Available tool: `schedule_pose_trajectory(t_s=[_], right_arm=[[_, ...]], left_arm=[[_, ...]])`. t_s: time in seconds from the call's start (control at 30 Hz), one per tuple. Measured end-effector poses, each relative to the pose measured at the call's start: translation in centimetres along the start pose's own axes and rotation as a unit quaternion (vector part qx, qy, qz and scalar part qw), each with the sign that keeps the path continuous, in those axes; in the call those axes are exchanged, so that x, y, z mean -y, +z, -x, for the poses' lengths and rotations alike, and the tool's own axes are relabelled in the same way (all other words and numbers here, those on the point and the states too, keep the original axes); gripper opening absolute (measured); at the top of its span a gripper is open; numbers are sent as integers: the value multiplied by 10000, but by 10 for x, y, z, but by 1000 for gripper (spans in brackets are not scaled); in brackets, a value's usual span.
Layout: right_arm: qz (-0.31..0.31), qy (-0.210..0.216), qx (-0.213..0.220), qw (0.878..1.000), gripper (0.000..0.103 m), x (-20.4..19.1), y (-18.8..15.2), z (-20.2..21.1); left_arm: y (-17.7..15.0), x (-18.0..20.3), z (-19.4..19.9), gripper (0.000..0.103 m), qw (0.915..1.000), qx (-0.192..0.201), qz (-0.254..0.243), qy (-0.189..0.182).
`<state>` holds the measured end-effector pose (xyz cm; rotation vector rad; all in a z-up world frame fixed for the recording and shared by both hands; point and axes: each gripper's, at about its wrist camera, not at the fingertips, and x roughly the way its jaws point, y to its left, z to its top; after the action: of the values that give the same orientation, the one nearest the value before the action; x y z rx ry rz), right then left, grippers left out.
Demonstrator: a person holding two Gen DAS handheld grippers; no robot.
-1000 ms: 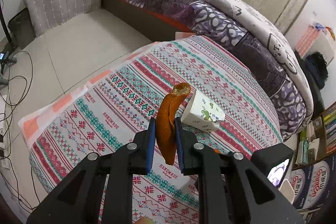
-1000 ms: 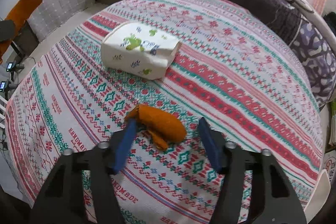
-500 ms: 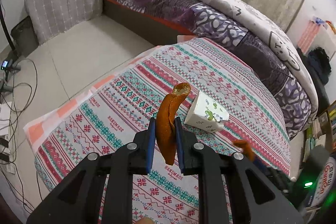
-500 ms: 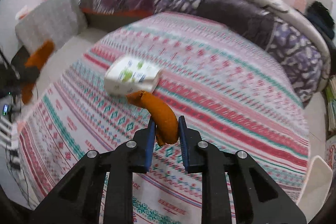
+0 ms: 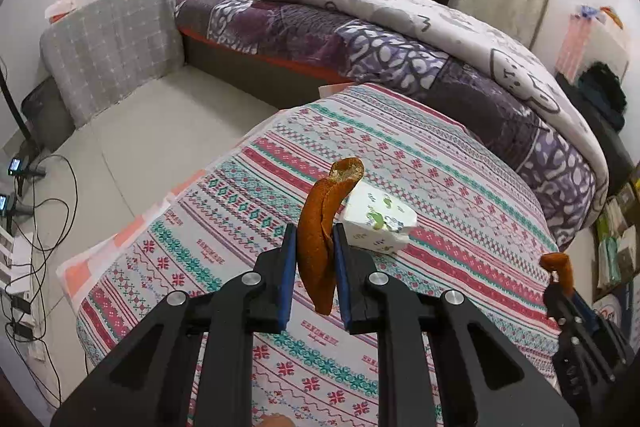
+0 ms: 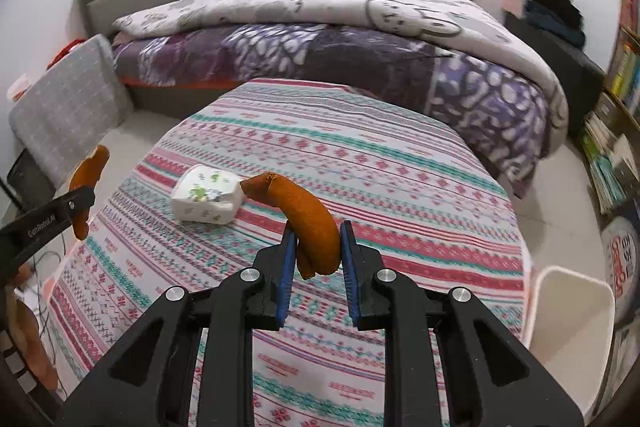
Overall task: Collect trash
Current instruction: 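Drop the orange peel into the bin with the right tool while the left tool drops its peel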
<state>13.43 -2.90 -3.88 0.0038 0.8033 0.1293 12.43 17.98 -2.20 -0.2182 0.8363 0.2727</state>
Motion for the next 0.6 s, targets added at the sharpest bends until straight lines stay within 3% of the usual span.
schedule_pose_trajectory(t_s=[0.3,0.6], right_arm=[[-677,-256,-85,9973,21,54,-16,0],[-1125,-585,38,9919,21,106,-21,19]], left_arm=[[-23,53,4,18,9972,102,-736,-10],[-36,108,22,18,9914,330,-1232,-278]])
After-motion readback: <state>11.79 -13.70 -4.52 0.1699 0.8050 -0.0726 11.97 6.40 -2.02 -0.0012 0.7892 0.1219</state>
